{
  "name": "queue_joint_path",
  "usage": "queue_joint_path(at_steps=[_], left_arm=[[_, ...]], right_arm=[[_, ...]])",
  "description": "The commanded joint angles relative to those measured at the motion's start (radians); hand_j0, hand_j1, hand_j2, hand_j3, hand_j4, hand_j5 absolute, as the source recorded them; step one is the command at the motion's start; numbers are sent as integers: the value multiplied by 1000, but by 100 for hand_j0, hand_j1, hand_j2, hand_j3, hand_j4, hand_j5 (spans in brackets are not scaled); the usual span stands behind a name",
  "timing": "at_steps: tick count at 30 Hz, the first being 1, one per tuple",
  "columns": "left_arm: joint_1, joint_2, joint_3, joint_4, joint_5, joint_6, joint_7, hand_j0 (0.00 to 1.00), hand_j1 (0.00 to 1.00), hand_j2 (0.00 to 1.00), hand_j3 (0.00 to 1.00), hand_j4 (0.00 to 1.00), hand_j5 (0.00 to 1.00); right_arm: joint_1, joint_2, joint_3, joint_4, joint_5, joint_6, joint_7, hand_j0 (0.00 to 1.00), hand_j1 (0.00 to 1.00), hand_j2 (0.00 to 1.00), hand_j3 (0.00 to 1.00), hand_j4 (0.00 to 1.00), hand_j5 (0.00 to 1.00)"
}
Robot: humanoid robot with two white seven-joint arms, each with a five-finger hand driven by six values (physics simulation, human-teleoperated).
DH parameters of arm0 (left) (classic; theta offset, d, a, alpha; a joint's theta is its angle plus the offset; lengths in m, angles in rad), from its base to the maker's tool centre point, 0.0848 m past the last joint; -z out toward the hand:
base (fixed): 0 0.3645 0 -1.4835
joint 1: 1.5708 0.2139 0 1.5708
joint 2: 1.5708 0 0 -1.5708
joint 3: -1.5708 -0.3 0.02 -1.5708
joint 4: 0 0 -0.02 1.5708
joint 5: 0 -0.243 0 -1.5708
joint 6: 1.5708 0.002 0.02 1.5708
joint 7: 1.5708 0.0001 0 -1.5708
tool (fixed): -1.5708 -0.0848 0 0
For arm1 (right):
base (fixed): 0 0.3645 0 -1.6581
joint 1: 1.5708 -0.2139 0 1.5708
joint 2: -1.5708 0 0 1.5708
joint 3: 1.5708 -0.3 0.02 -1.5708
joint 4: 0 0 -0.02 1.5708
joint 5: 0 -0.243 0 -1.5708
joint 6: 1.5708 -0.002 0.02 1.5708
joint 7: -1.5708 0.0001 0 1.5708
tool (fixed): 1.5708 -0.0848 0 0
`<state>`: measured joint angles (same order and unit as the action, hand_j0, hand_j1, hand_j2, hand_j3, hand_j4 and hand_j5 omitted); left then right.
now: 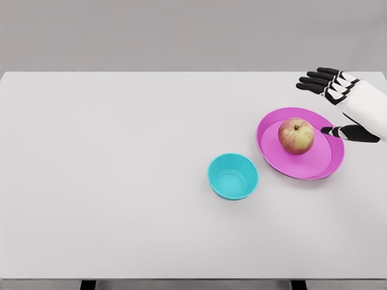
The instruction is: Put the apple from the pink plate into the blue bowl with your right arm
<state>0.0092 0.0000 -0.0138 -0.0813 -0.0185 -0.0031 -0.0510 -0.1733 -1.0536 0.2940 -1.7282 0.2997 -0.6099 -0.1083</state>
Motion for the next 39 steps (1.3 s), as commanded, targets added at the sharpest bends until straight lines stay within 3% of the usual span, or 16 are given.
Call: queue_joint_path(at_steps=[1, 7, 8, 9, 11, 13, 16, 19, 21, 24, 32, 39], left_arm=[[0, 0, 0, 0, 0, 0, 0, 100, 100, 100, 100, 100, 100], [0, 0, 0, 0, 0, 0, -1, 100, 100, 100, 100, 100, 100], [0, 0, 0, 0, 0, 0, -1, 100, 100, 100, 100, 100, 100], [0, 0, 0, 0, 0, 0, 0, 100, 100, 100, 100, 100, 100], [0, 0, 0, 0, 0, 0, 0, 100, 100, 100, 100, 100, 100], [0, 0, 0, 0, 0, 0, 0, 100, 100, 100, 100, 100, 100], [0, 0, 0, 0, 0, 0, 0, 100, 100, 100, 100, 100, 100], [0, 0, 0, 0, 0, 0, 0, 100, 100, 100, 100, 100, 100], [0, 0, 0, 0, 0, 0, -1, 100, 100, 100, 100, 100, 100], [0, 0, 0, 0, 0, 0, -1, 100, 100, 100, 100, 100, 100], [0, 0, 0, 0, 0, 0, 0, 100, 100, 100, 100, 100, 100], [0, 0, 0, 0, 0, 0, 0, 100, 100, 100, 100, 100, 100]], right_arm=[[0, -3, -6, -4, -7, -1, -1, 100, 100, 100, 100, 100, 100], [-6, -3, -10, 53, -8, -1, 21, 100, 100, 100, 100, 100, 100], [-9, -3, -15, 53, -8, -1, 112, 100, 100, 100, 100, 100, 100], [-5, -3, -84, 55, -8, -1, 327, 100, 100, 100, 100, 100, 100], [-8, 1, -154, 52, -14, -1, 561, 100, 100, 100, 100, 100, 100], [-6, 1, -217, 53, -17, -1, 687, 100, 100, 100, 100, 100, 100], [-21, 3, -216, 61, -19, 2, 719, 100, 100, 100, 100, 100, 100], [-95, 15, -188, 94, -19, 56, 719, 100, 100, 100, 100, 100, 100], [-236, 53, -55, 154, -16, 64, 719, 100, 100, 100, 100, 100, 100], [-359, 99, 100, 225, -13, 64, 719, 100, 100, 100, 100, 100, 100], [-396, 107, 132, 265, -7, 62, 719, 100, 100, 100, 100, 100, 100], [-446, 136, 223, 294, -4, 62, 719, 100, 100, 100, 100, 100, 100]])
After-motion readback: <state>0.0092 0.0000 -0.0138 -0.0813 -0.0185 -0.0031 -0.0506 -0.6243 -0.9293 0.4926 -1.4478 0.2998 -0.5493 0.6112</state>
